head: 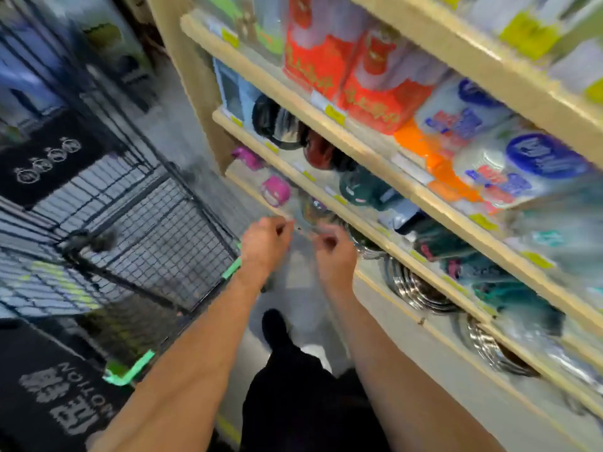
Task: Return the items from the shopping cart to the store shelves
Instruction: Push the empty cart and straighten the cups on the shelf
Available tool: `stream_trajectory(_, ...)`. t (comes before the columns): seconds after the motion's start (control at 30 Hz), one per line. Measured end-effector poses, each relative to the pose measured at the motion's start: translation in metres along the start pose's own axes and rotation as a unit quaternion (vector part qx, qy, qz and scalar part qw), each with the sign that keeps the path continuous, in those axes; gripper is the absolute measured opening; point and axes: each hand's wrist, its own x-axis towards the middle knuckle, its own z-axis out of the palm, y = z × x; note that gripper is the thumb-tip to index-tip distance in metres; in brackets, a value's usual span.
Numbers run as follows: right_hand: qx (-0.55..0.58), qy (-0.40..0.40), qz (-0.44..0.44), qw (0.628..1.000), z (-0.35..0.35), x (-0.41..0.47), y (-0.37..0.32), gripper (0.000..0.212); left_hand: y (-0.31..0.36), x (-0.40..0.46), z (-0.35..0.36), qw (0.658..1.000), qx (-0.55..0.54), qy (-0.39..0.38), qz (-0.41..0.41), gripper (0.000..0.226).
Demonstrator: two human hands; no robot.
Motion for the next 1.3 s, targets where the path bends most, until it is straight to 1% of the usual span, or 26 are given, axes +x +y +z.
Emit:
stream_trajectory(0.07, 0.039, 0.105, 0.037, 0.993, -0.062, 0.007, 0.007, 0.011, 0.070, -0.007, 0.038, 0.991, -0.106, -0.021, 0.080, 0.042)
stream_trajectory(0.13, 0.072, 0.180, 0.051, 0.980, -0.120, 0.012, 0.019, 0.016, 0.131, -0.021, 0.074, 0.978, -0.151, -0.038, 0.136, 0.046)
stream_trajectory(0.2, 0.117, 0.239, 0.050, 0.963, -0.177, 0.014, 0.029, 0.022, 0.182, -0.036, 0.112, 0.963, -0.198, -0.063, 0.174, 0.048)
stream_trajectory(0.23, 0.141, 0.253, 0.055, 0.956, -0.195, 0.016, 0.030, 0.021, 0.198, -0.040, 0.123, 0.956, -0.218, -0.071, 0.185, 0.048)
stream_trajectory(0.27, 0.162, 0.280, 0.058, 0.944, -0.230, 0.016, 0.038, 0.019, 0.225, -0.055, 0.144, 0.946, -0.232, -0.088, 0.209, 0.048)
stream_trajectory(0.33, 0.171, 0.323, 0.065, 0.929, -0.274, 0.021, 0.046, 0.015, 0.258, -0.071, 0.167, 0.915, -0.305, -0.114, 0.238, 0.046)
stream_trajectory(0.4, 0.195, 0.347, 0.071, 0.914, -0.316, 0.023, 0.055, 0.013, 0.289, -0.087, 0.192, 0.889, -0.361, -0.132, 0.248, 0.041)
stream_trajectory(0.47, 0.193, 0.365, 0.072, 0.908, -0.362, 0.018, 0.069, 0.012, 0.320, -0.108, 0.226, 0.876, -0.394, -0.134, 0.245, 0.028)
stream_trajectory(0.5, 0.179, 0.374, 0.075, 0.907, -0.380, 0.015, 0.074, 0.011, 0.332, -0.117, 0.241, 0.873, -0.410, -0.114, 0.238, 0.022)
stream_trajectory(0.57, 0.164, 0.397, 0.079, 0.900, -0.411, 0.010, 0.085, 0.010, 0.354, -0.130, 0.266, 0.871, -0.447, -0.060, 0.194, 0.022)
stream_trajectory(0.6, 0.151, 0.409, 0.084, 0.896, -0.427, 0.008, 0.092, 0.013, 0.365, -0.140, 0.276, 0.880, -0.443, -0.034, 0.165, 0.025)
stream_trajectory(0.67, 0.141, 0.413, 0.101, 0.894, -0.448, 0.009, 0.105, 0.027, 0.372, -0.148, 0.291, 0.899, -0.424, 0.011, 0.111, 0.028)
stream_trajectory(0.7, 0.147, 0.408, 0.115, 0.894, -0.455, 0.012, 0.110, 0.034, 0.374, -0.152, 0.297, 0.898, -0.427, 0.009, 0.108, 0.027)
stream_trajectory(0.77, 0.159, 0.390, 0.146, 0.895, -0.464, 0.017, 0.117, 0.045, 0.372, -0.155, 0.309, 0.912, -0.383, -0.034, 0.145, 0.017)
stream_trajectory(0.8, 0.164, 0.382, 0.152, 0.897, -0.467, 0.022, 0.119, 0.047, 0.372, -0.157, 0.314, 0.929, -0.322, -0.070, 0.166, 0.011)
stream_trajectory(0.83, 0.164, 0.376, 0.153, 0.899, -0.468, 0.025, 0.121, 0.049, 0.371, -0.161, 0.316, 0.944, -0.258, -0.104, 0.178, 0.017)
stream_trajectory(0.87, 0.164, 0.368, 0.152, 0.902, -0.469, 0.029, 0.123, 0.050, 0.371, -0.162, 0.321, 0.952, -0.197, -0.119, 0.203, 0.027)
stream_trajectory(0.9, 0.165, 0.363, 0.156, 0.903, -0.469, 0.034, 0.126, 0.052, 0.371, -0.162, 0.327, 0.955, -0.142, -0.114, 0.234, 0.036)
stream_trajectory(0.97, 0.182, 0.358, 0.173, 0.899, -0.470, 0.045, 0.128, 0.053, 0.375, -0.160, 0.332, 0.955, -0.073, -0.074, 0.278, 0.048)
stream_trajectory(1.07, 0.235, 0.367, 0.176, 0.883, -0.483, 0.054, 0.130, 0.047, 0.380, -0.154, 0.338, 0.955, -0.033, -0.051, 0.291, 0.049)
stream_trajectory(1.13, 0.263, 0.362, 0.181, 0.876, -0.495, 0.058, 0.130, 0.049, 0.381, -0.152, 0.337, 0.952, -0.006, -0.038, 0.303, 0.049)
stream_trajectory(1.3, 0.319, 0.329, 0.188, 0.869, -0.507, 0.066, 0.136, 0.055, 0.385, -0.152, 0.337, 0.942, -0.026, -0.066, 0.327, 0.030)
